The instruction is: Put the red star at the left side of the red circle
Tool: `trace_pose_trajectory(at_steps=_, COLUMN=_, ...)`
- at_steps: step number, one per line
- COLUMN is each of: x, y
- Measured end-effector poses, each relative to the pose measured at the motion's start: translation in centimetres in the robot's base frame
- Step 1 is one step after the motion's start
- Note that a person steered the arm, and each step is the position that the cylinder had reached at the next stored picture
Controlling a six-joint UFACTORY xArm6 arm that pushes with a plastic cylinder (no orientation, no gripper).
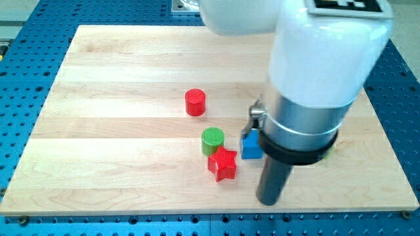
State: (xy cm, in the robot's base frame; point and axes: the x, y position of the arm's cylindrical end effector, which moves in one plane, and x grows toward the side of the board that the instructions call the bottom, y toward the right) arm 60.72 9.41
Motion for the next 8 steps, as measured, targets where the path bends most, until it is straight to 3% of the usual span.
trace_pose_trajectory(at_steps=1, x=-2.8, y=0.3)
trace_pose_trajectory(at_steps=2, x=-3.9, y=-3.2)
trace_pose_trajectory(at_steps=4, x=-2.8, y=-15.6)
trace_pose_trajectory(at_steps=6, x=-9.3, y=-18.8)
trace_pose_trajectory(at_steps=7, x=-10.4, y=-22.1)
trace_pose_trajectory(at_steps=8, x=-3.5, y=-24.1)
